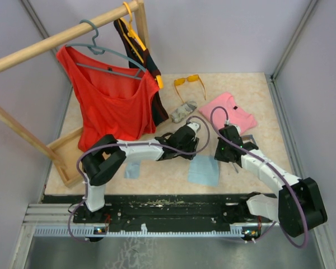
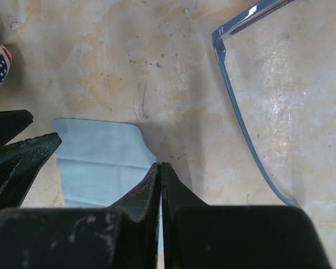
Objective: Organize the sunglasses
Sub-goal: Fold the glasses cleaning cloth at the center of the board.
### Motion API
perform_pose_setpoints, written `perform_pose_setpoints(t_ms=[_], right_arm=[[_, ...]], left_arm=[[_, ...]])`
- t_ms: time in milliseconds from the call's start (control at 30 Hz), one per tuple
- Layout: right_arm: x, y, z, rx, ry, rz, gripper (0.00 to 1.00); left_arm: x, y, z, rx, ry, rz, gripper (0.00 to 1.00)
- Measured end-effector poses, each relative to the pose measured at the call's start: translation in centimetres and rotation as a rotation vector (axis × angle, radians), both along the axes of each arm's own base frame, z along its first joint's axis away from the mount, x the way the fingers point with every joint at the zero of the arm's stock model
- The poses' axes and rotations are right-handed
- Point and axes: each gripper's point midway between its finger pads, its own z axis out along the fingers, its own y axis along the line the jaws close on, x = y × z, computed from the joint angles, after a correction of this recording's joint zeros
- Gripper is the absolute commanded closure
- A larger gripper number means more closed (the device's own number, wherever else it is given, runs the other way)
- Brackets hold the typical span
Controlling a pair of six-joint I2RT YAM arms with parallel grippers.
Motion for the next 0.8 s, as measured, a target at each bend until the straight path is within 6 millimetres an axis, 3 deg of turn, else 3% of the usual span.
perform_pose_setpoints(t_ms=[167, 800], right_arm=[[-0.4, -0.1, -0.4, -0.005, 0.012, -0.001, 1.00], [-0.5, -0.2, -0.5, -0.005, 0.015, -0.001, 1.00]], left_arm=[[-0.2, 0.3, -1.0, 0.056, -0.001, 0.012, 0.58], [-0.7, -0.6, -1.4, 0.190, -0.088, 0.027, 0.64]])
